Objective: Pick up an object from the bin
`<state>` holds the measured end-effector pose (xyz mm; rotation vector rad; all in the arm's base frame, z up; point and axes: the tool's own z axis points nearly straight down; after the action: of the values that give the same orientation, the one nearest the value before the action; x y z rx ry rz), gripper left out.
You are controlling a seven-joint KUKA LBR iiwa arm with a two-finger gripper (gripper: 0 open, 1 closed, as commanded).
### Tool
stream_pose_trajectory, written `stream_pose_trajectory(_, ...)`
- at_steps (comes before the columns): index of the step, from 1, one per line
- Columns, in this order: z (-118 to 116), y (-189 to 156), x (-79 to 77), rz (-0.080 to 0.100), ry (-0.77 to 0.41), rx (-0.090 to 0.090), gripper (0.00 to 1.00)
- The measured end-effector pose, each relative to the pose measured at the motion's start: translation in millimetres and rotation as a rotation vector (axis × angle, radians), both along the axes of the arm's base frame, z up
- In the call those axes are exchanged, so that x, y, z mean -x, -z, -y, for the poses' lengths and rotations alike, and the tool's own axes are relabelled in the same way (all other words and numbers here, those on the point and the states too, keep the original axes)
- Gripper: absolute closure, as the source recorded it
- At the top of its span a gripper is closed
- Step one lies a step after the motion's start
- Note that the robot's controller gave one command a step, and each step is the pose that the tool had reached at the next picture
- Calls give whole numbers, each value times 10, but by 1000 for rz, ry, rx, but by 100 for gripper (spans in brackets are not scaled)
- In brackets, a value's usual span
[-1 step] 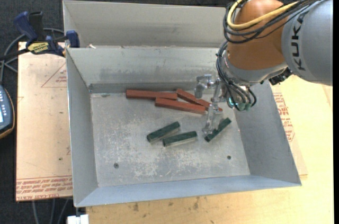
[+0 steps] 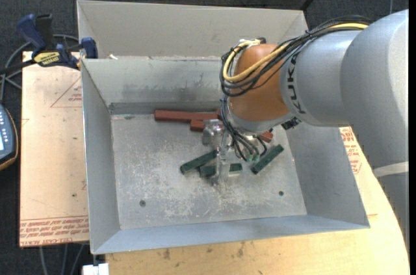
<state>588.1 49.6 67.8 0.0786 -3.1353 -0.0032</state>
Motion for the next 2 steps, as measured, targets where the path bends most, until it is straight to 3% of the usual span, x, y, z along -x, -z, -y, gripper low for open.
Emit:
stream_pose_trajectory(1, 12, -46, -14, 5, 3, 0, 100)
stream_pose_trajectory(2, 83, -1280, -65, 16, -223, 1, 100)
